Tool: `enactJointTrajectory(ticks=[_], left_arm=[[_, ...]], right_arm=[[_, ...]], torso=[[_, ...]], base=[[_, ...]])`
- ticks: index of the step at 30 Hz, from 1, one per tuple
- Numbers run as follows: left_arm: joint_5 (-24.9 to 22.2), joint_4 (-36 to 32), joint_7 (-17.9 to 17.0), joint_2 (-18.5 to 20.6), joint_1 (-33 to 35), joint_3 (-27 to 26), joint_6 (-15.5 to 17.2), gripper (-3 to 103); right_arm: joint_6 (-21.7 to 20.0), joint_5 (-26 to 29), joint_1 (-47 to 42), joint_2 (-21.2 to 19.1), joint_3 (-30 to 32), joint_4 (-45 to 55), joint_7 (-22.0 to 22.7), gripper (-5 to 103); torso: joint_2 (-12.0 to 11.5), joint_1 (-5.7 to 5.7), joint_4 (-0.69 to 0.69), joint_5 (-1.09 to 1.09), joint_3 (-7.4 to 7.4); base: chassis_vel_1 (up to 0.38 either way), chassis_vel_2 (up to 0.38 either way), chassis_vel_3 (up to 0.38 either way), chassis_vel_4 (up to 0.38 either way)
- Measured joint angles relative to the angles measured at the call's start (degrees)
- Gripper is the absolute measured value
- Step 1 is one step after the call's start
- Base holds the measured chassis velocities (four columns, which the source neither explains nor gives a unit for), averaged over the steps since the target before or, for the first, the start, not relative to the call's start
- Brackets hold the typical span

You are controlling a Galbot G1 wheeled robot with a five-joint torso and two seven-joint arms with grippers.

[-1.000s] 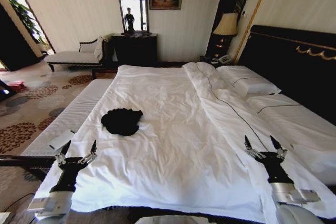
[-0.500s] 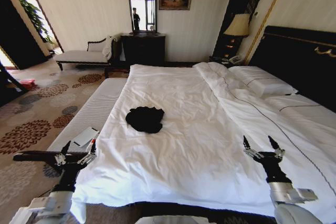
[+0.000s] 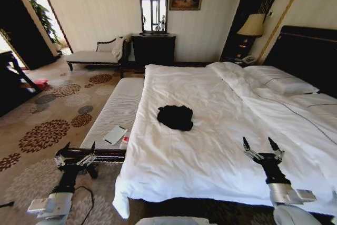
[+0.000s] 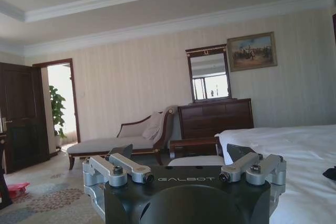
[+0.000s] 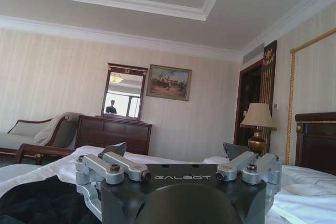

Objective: Fold the clothes on the bed.

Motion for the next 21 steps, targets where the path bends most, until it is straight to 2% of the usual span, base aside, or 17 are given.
enactJointTrajectory(ticks=[7,9,17,21], left_arm=[[0.0,0.2,-0.1,-0.2,0.0,-0.1,0.0,100],[0.0,0.1,-0.1,-0.3,0.0,-0.1,0.0,100],[0.0,0.4,-0.1,-0.3,-0.1,-0.1,0.0,100],[0.0,0.7,-0.1,-0.3,-0.2,-0.1,0.0,100]], right_arm=[[0.6,-0.3,0.3,0.1,-0.4,-0.4,-0.9,100],[0.9,-0.4,0.3,0.0,-0.4,-0.7,-1.9,100],[1.1,-0.3,0.4,-0.3,-0.4,-1.1,-2.9,100],[1.2,-0.5,0.5,-0.2,-0.8,-1.3,-2.9,100]], torso=[[0.0,0.0,0.01,0.02,0.0],[0.0,0.01,0.01,0.11,0.0],[0.0,0.0,0.0,0.03,0.0],[0.0,-0.01,0.01,0.01,-0.01]], base=[[0.087,0.055,-0.055,-0.061],[0.0,0.0,0.0,0.0],[-0.04,-0.033,0.038,0.017],[-0.044,0.114,0.048,-0.085]])
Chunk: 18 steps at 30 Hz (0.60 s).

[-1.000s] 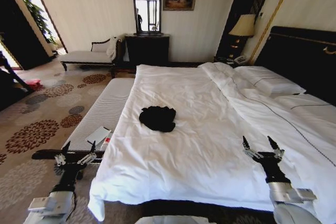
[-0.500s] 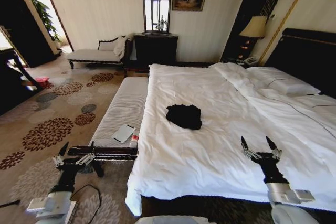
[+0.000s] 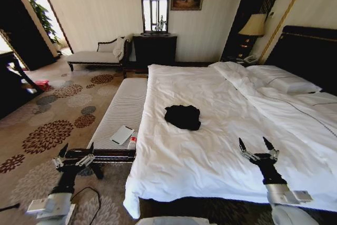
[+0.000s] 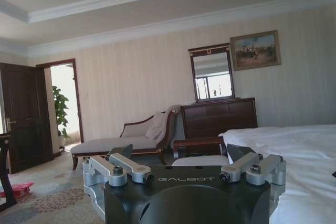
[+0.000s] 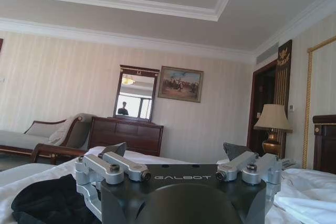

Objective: Fold the clothes on the bed.

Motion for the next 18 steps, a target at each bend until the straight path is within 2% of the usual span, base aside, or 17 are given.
enactJointTrajectory(ticks=[7,13,17,18], left_arm=[[0.0,0.3,-0.2,0.1,-0.2,0.0,0.1,100],[0.0,-0.7,-0.9,0.8,-1.3,0.3,2.0,100],[-0.2,-4.4,-2.7,4.5,-4.4,2.2,8.8,100],[-0.2,-4.4,-2.7,4.5,-4.4,2.2,8.8,100]], right_arm=[[0.0,-0.7,0.0,0.3,-0.4,0.0,0.3,100],[-0.2,-0.7,0.3,-0.2,-0.8,0.5,0.8,100],[-3.2,0.8,0.4,-3.2,-1.6,2.8,0.6,100],[-3.2,0.8,0.4,-3.2,-1.6,2.8,0.6,100]], torso=[[0.0,0.0,0.0,0.03,0.0],[0.0,0.1,0.0,0.03,0.04],[0.0,0.06,0.01,0.01,0.03],[0.0,0.06,0.01,0.01,0.03]], base=[[-0.18,0.182,0.138,-0.17],[-0.183,0.145,0.151,-0.125],[-0.03,0.033,0.027,-0.025],[0.0,0.0,0.0,0.0]])
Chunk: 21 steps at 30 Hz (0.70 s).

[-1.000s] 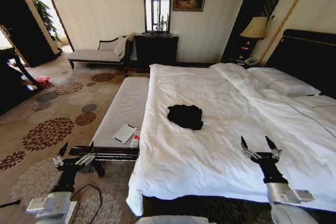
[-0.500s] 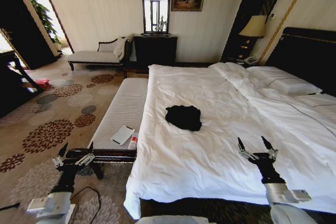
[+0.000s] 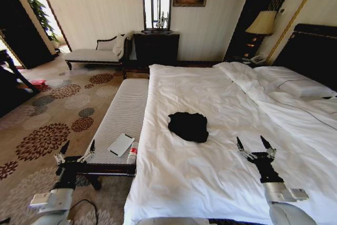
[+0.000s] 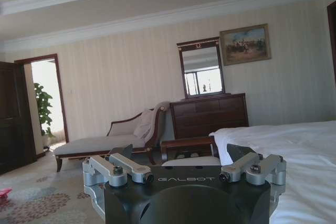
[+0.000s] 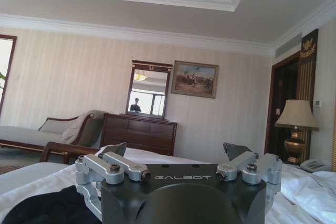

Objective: Fold the clothes on the bed.

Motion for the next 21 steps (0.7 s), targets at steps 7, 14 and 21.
enactJointTrajectory(ticks=[7,14,21], left_arm=[[-7.6,-3.5,-5.0,14.3,-11.3,6.2,14.9,100],[-15.3,4.5,-5.7,30.1,-22.7,12.8,16.5,100],[-27.4,17.8,-4.1,39.1,-47.4,31.8,15.7,100]], right_arm=[[-6.1,1.7,1.9,-9.7,-2.6,3.4,-0.3,100],[-11.3,7.1,8.8,-16.4,-6.7,1.1,2.1,100],[-13.4,14.5,13.7,-20.1,-8.7,-4.6,3.5,100]], torso=[[0.1,-0.11,-0.04,0.0,-0.04],[0.0,0.0,0.0,0.0,0.01],[0.0,-0.03,-0.01,0.05,-0.01]], base=[[0.009,-0.015,-0.011,0.007],[0.0,0.0,0.0,0.0],[0.0,0.0,0.0,0.0]])
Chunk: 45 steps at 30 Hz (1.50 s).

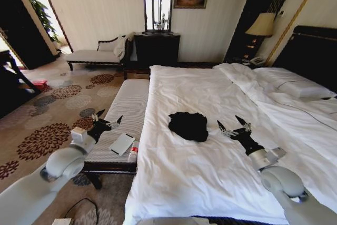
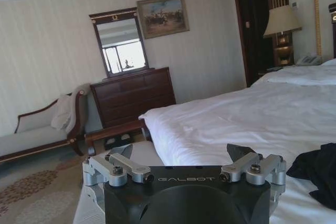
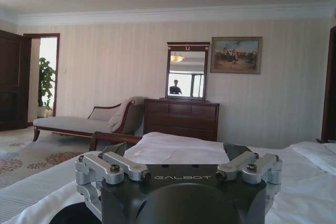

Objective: Fold the clothes on the bed.

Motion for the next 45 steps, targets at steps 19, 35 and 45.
enactJointTrajectory(ticks=[19,35,45], left_arm=[[-11.3,19.6,-0.1,-19.0,-42.9,47.0,0.9,100],[-9.7,16.9,-1.6,-17.1,-39.0,45.3,1.2,100],[-9.4,16.3,-2.0,-17.0,-38.2,44.5,1.5,100]], right_arm=[[-1.4,5.9,8.1,-7.2,-7.6,-8.6,-2.2,100],[1.1,2.0,8.2,-2.9,-9.6,-9.5,-3.6,100],[1.1,2.9,8.1,-3.5,-9.2,-9.4,-3.5,100]], torso=[[0.0,-0.01,0.0,-0.03,0.0],[0.0,-0.01,0.01,-0.04,-0.01],[0.0,-0.02,-0.01,-0.06,-0.01]], base=[[0.0,0.0,0.0,0.0],[-0.002,-0.002,0.003,0.003],[-0.125,-0.111,0.123,0.126]])
